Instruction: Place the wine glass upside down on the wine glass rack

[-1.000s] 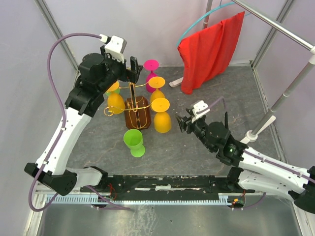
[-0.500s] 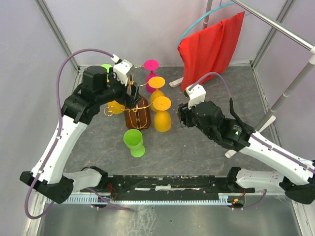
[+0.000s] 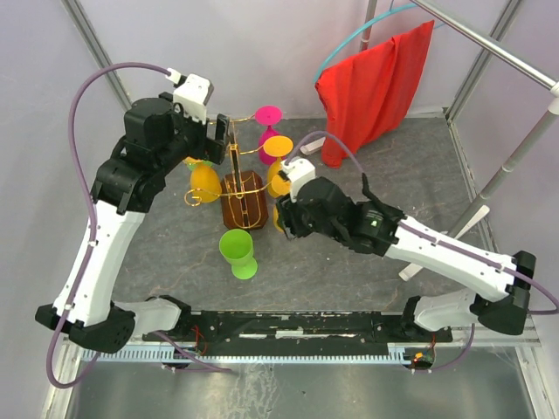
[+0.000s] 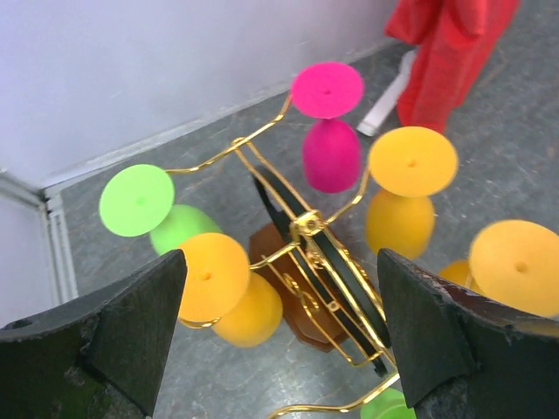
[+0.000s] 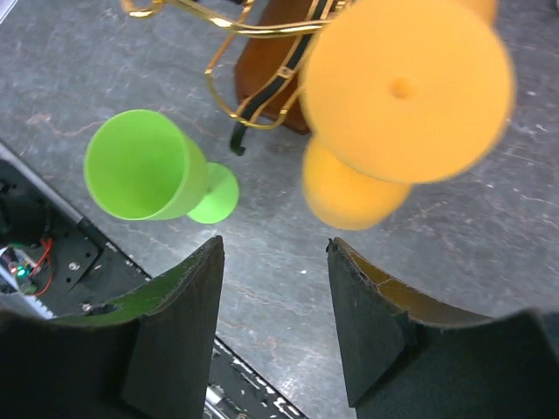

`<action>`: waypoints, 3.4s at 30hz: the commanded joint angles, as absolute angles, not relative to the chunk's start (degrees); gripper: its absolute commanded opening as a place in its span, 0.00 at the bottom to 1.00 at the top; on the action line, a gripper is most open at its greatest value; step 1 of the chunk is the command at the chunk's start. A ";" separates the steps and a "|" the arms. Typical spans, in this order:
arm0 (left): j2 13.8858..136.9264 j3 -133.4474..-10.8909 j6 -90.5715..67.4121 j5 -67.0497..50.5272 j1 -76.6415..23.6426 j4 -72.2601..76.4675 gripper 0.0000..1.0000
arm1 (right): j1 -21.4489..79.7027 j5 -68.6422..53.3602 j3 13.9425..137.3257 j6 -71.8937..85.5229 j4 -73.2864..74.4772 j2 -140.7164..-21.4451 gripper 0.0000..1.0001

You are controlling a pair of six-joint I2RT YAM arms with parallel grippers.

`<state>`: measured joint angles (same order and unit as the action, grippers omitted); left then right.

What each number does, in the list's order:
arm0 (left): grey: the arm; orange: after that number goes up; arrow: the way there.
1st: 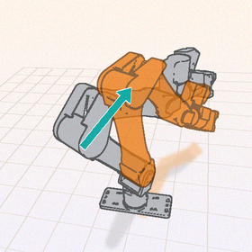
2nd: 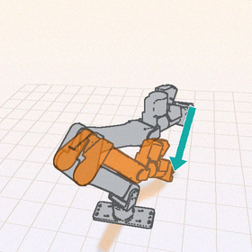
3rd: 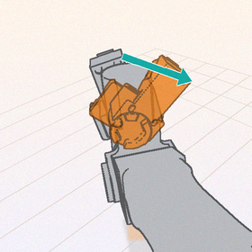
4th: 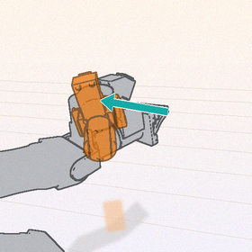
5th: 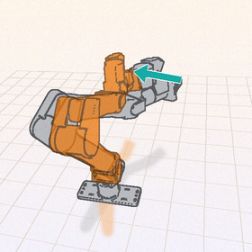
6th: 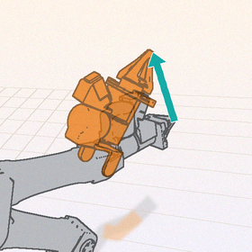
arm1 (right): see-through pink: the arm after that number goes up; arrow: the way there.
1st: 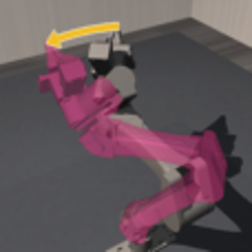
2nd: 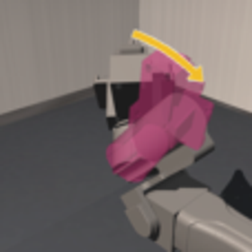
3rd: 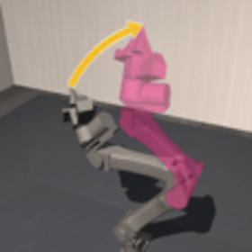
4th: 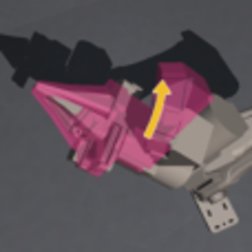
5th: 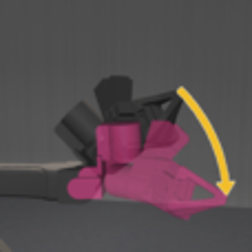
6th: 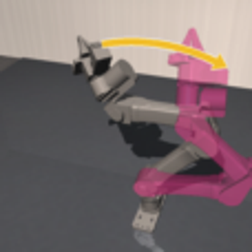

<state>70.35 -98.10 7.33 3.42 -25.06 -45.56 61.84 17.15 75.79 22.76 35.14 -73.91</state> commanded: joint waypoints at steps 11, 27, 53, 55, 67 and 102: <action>73.01 -93.90 -0.43 -6.54 -3.35 -37.56 0.96 | 66.45 21.11 89.15 19.60 30.64 -81.32 0.67; 70.66 -89.11 -0.55 -9.59 0.17 -33.63 0.97 | 57.08 12.27 118.28 16.17 35.53 -105.81 0.88; 73.17 -90.80 -1.59 -11.04 0.43 -31.86 0.97 | 66.12 8.77 99.85 16.00 38.42 -92.29 0.76; 72.92 -90.79 -1.50 -10.72 0.48 -31.98 0.97 | 66.67 8.42 97.32 16.94 37.92 -92.78 0.75; 72.60 -91.83 -2.50 -10.88 0.44 -32.00 0.98 | 66.90 12.01 88.89 20.70 32.44 -94.96 0.73; 69.11 -88.84 -2.78 -10.78 0.44 -31.99 0.98 | 66.88 8.16 86.31 23.22 30.33 -100.08 0.48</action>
<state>70.41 -89.27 -0.91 -9.63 0.05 -34.13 66.76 9.91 85.60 22.52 32.45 -99.33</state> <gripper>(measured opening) 0.981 0.519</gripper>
